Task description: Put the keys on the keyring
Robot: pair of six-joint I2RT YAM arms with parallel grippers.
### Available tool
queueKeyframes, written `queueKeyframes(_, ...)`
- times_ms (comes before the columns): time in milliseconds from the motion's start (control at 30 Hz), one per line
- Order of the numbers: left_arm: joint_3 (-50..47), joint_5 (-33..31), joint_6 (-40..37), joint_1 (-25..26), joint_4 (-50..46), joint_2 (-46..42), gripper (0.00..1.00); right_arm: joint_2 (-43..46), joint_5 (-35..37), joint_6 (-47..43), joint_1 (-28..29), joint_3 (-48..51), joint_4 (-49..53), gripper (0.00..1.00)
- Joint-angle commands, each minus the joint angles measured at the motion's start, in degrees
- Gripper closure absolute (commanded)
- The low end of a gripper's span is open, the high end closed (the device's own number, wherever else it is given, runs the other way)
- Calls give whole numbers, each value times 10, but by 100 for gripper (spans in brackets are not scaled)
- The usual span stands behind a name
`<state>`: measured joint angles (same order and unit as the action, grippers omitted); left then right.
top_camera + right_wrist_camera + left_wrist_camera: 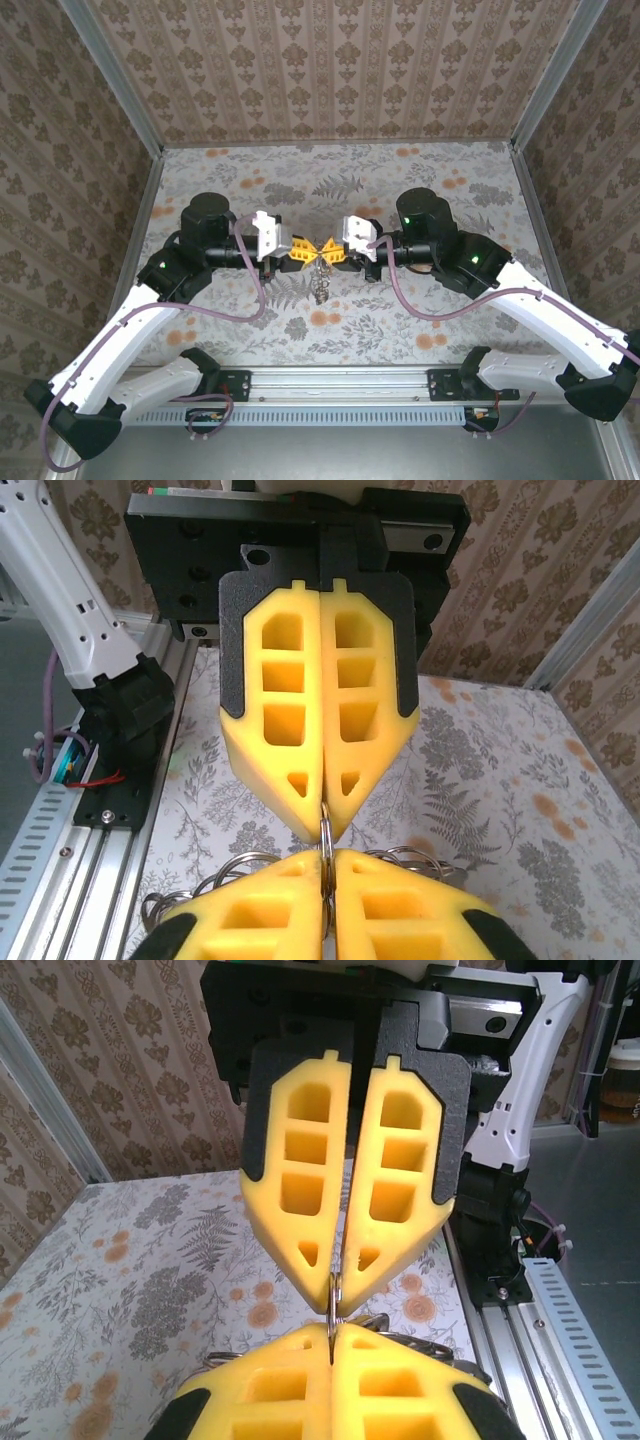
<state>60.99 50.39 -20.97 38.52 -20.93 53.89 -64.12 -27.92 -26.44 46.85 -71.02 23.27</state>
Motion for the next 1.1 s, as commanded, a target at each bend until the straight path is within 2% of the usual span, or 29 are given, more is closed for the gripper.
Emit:
queueKeyframes(0,1,20,13,-1,30,-6,100,6,-14,4,-4,9,-7,95)
queueKeyframes(33,2,17,12,-1,28,-5,100,7,-11,3,-4,8,-6,100)
queueKeyframes(167,14,-42,-14,1,-18,-1,100,7,29,-7,-5,-1,6,100)
queueKeyframes(233,24,-81,-33,4,-52,-2,82,2,65,-20,-5,-12,22,100)
queueKeyframes(267,28,-97,-38,5,-63,-2,76,-2,79,-26,-6,-18,30,100)
queueKeyframes(333,36,-126,-47,12,-77,0,72,-11,102,-35,-5,-29,44,100)
queueKeyframes(467,48,-166,-58,28,-83,12,73,-23,101,-42,-5,-40,49,100)
queueKeyframes(833,78,-166,-74,49,-80,71,74,-36,90,-56,-5,-43,51,100)
queueKeyframes(1067,81,-168,-77,52,-82,83,86,-33,81,-57,-5,-38,46,100)
